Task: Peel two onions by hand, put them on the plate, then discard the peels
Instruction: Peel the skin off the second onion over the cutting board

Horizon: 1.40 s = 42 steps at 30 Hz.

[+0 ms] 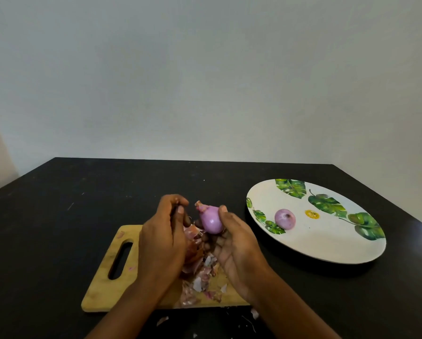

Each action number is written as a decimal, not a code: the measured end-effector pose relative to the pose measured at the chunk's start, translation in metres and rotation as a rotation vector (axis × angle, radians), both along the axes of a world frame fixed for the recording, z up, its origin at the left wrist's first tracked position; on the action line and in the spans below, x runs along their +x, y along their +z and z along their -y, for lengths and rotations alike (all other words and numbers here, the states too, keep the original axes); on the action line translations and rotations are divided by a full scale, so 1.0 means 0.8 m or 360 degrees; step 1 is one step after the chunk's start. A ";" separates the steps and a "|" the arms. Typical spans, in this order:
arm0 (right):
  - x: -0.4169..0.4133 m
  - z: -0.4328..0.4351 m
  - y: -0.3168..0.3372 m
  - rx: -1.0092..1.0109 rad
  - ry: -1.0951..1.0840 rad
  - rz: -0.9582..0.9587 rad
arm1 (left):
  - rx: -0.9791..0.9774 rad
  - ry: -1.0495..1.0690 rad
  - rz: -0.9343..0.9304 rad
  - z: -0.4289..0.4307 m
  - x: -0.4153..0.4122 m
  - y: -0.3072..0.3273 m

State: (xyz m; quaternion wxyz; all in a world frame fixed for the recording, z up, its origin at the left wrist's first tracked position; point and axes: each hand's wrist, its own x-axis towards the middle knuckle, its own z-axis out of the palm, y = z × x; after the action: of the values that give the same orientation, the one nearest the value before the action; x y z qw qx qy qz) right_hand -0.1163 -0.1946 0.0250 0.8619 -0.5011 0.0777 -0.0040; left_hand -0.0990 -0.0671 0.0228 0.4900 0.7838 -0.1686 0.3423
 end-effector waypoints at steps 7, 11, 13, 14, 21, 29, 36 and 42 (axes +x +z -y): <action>0.006 0.005 0.003 0.0025 0.0019 -0.0146 | 0.0025 -0.0006 -0.0001 -0.005 0.002 0.001; 0.004 0.001 -0.002 -0.0229 0.0070 -0.0074 | -0.0035 -0.0242 -0.0246 -0.001 -0.002 0.000; 0.004 -0.002 -0.004 -0.0416 0.0024 -0.0022 | -0.0037 -0.0260 -0.0306 0.000 0.001 -0.004; 0.004 -0.003 -0.004 -0.0507 0.0007 0.0019 | -0.0028 -0.0252 -0.0315 0.000 0.003 -0.006; -0.001 0.003 -0.002 -0.0701 -0.0046 0.0173 | -0.0002 -0.0438 -0.0396 0.006 0.001 -0.010; -0.010 -0.005 -0.004 -0.0784 -0.0328 0.0277 | 0.0517 0.0009 0.0415 0.006 0.004 -0.017; -0.029 -0.017 0.007 -0.0924 -0.0557 0.0654 | 0.0090 -0.0041 0.0331 0.023 -0.007 -0.009; -0.016 -0.020 0.000 -0.0556 -0.0270 0.0576 | -0.0668 -0.0266 -0.0315 0.032 -0.019 0.005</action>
State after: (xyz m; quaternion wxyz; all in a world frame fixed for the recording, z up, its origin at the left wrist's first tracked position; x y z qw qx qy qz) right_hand -0.1292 -0.1790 0.0252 0.7587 -0.6251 -0.0378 -0.1793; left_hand -0.1143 -0.0923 0.0269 0.6829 0.6778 -0.1094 0.2497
